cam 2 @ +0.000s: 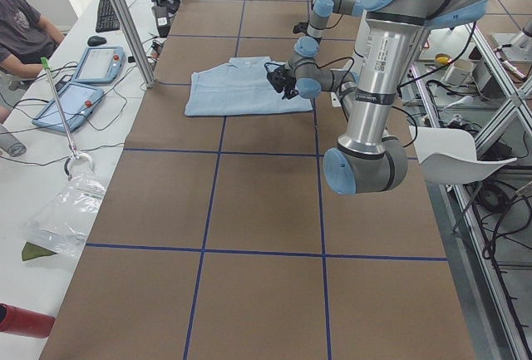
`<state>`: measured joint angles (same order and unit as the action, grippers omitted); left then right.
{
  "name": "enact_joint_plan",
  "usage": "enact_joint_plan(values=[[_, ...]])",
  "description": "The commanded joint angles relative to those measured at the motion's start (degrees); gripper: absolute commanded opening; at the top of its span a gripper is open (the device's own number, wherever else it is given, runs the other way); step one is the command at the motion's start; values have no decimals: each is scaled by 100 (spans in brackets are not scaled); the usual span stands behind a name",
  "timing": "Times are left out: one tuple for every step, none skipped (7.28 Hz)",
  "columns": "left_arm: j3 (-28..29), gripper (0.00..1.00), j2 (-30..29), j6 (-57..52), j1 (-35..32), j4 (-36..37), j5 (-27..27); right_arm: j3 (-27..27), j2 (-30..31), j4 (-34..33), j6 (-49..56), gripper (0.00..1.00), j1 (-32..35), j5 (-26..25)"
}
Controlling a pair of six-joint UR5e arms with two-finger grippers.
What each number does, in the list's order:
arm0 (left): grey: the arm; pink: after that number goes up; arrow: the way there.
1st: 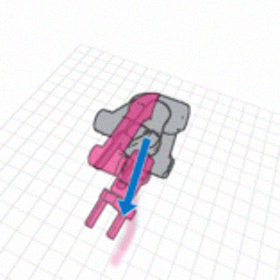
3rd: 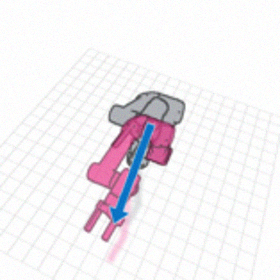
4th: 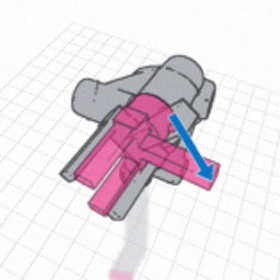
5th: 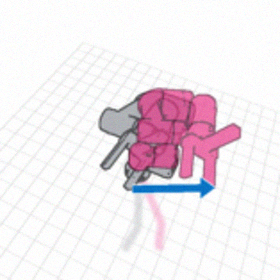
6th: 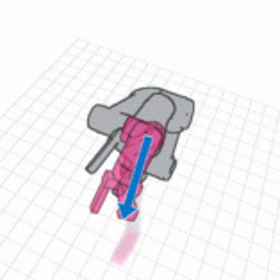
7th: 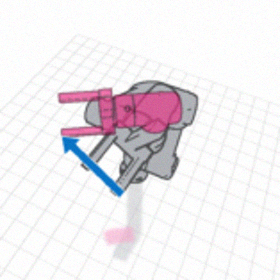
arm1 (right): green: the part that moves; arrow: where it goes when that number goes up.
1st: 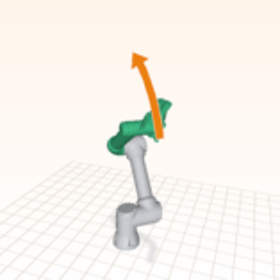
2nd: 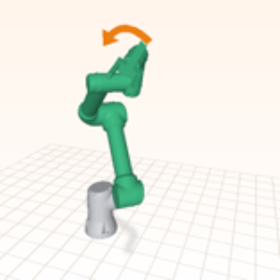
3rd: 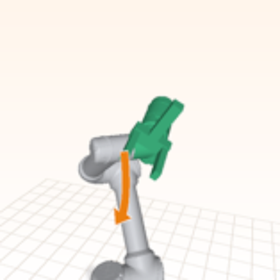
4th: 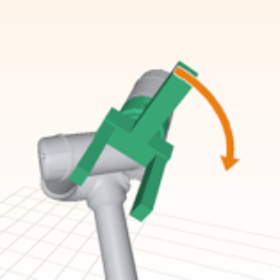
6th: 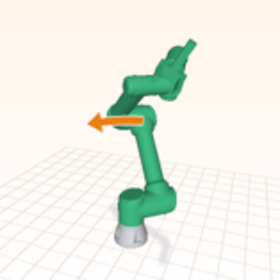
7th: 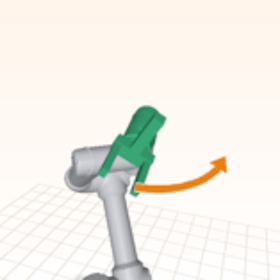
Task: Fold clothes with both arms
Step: 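Move the left gripper to the other near corner beside the right gripper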
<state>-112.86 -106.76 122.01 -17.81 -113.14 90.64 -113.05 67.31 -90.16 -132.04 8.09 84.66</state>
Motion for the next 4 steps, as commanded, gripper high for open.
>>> enact_joint_plan(values=[[9, 58, 199, 323, 557, 20, -213, -76, 1, 7, 3, 0, 0, 16], [18, 58, 226, 349, 698, 29, -222, -77, 1, -2, 3, 0, 0, 16], [44, 58, 269, 445, 830, 29, -222, -68, 1, 7, 12, 0, 0, 16], [62, 58, 296, 446, 918, 29, -222, -77, 1, 7, 12, 0, 0, 16]])
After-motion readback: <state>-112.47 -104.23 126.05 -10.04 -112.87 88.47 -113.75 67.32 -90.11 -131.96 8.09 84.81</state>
